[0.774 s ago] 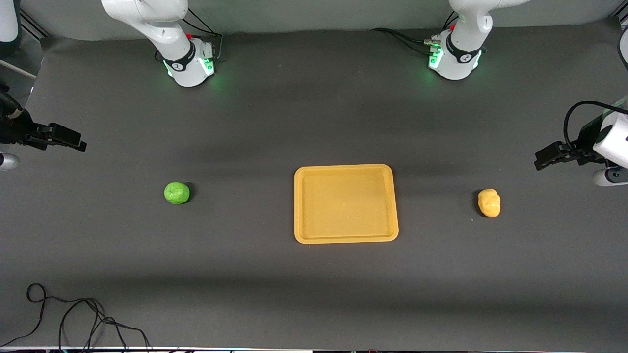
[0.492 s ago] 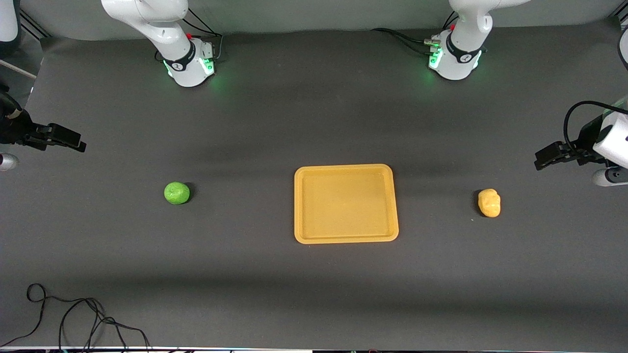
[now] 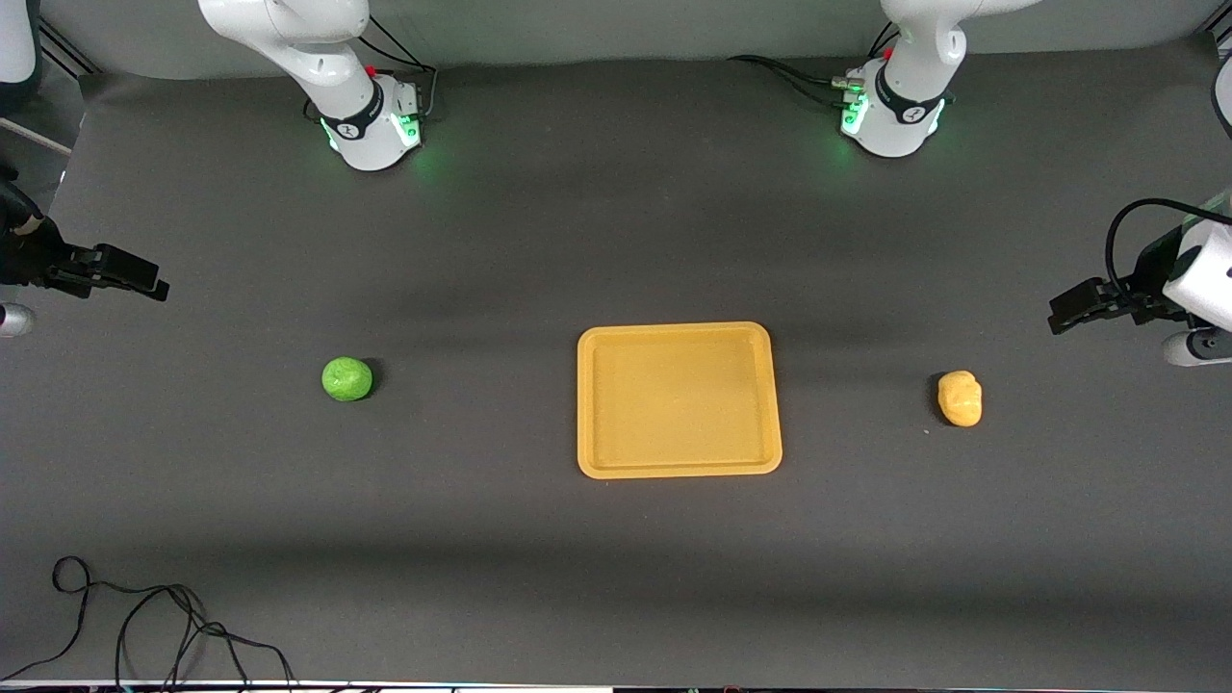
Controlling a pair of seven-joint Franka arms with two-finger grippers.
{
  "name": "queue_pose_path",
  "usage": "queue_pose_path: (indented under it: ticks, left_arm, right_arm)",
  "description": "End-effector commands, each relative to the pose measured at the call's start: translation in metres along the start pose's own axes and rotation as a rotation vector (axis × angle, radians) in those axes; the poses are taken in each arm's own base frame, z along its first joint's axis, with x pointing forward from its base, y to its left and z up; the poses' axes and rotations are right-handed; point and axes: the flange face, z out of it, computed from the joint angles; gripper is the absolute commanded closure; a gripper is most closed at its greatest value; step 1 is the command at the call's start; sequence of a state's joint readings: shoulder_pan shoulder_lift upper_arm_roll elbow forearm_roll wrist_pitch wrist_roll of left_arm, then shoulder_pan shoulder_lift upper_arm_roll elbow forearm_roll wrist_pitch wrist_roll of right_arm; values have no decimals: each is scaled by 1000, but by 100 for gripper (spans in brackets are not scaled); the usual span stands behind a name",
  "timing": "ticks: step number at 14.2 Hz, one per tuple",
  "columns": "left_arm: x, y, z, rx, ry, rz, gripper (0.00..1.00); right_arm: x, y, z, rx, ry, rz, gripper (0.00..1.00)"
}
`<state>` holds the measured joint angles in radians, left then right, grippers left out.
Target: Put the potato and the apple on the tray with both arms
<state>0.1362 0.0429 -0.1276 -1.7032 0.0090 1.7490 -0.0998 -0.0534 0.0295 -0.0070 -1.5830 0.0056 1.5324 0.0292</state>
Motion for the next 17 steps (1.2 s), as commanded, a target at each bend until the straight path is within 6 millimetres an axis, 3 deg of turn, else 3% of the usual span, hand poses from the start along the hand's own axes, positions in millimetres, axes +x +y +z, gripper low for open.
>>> queue_pose_path:
  ticks: [1,4,6,11,17]
  left_arm:
    - [5,5,6,9,-26,19,0]
    - [18,12,40,17,-67,62,0]
    - [36,10,81,44,-93,73,0]
    - [62,2,182,52,-94,82,2]
    - [40,-7,279,25,-25,83,3]
  right_arm:
    - [3,1,-4,-3,10,-19,0]
    - [3,1,-5,-9,16,-45,0]
    - [3,1,-4,-11,17,-72,0]
    - [4,1,-4,-20,26,-81,0]
    - [4,1,-3,-20,40,-82,0]
